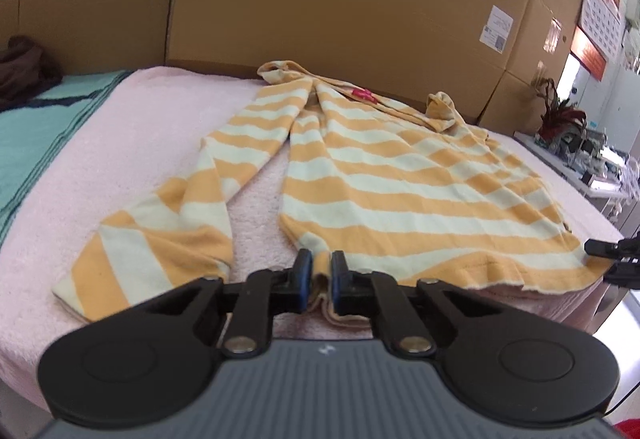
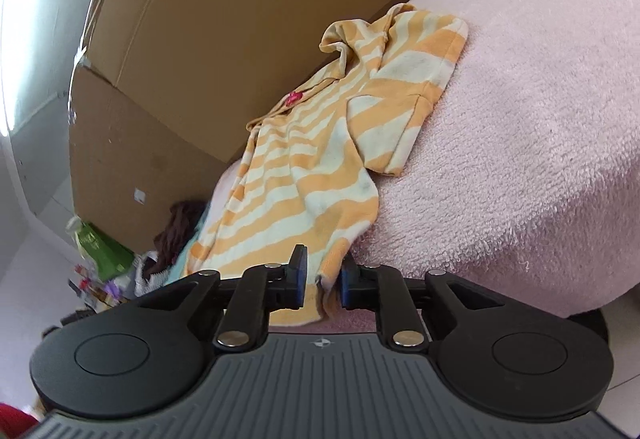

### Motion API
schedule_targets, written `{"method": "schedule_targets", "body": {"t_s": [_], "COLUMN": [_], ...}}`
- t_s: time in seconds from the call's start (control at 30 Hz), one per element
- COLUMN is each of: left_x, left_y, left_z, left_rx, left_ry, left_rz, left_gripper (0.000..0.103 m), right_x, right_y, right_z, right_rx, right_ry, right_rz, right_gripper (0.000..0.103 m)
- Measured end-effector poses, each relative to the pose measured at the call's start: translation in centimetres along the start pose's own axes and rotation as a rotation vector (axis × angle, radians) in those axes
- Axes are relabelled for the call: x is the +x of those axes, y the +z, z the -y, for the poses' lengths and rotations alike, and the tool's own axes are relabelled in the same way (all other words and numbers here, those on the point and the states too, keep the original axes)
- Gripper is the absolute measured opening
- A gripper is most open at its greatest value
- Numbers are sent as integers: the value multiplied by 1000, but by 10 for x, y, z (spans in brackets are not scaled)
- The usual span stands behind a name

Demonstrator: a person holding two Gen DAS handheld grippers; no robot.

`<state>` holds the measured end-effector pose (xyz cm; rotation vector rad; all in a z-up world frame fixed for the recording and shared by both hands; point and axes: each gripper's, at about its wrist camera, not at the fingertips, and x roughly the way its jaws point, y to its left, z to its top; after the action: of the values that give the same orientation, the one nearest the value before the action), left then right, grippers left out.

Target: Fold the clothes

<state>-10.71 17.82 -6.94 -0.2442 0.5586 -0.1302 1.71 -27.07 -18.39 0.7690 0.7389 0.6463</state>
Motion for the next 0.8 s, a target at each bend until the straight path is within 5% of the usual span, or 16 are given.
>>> {"method": "schedule_targets", "body": {"t_s": [0.2,0.27,0.3,0.63,0.8], "left_x": [-24,-38,-42,-88,-94], "left_y": [-5,-1,1,1,-11], "left_z": [13,19,20,20,18], "left_rx": [-26,-22,-21,-68,-79], "left_ry": [-44,-74,-80,-115,-96], "left_rz": [120,165,174,218,182], "left_gripper": [1,1,1,1,1], "right_x": [-2,0,-1,-32,-39], "right_y": [-3,-3,-3,0,2], "right_z": [-2,-7,-8,-35,-32], "right_rx": [14,-7,-14,-124,-138], "right_ry": [-2,-24,-17,169,150], "right_rz": [20,18,19,30,6], "right_gripper": [23,7,7,7,7]}}
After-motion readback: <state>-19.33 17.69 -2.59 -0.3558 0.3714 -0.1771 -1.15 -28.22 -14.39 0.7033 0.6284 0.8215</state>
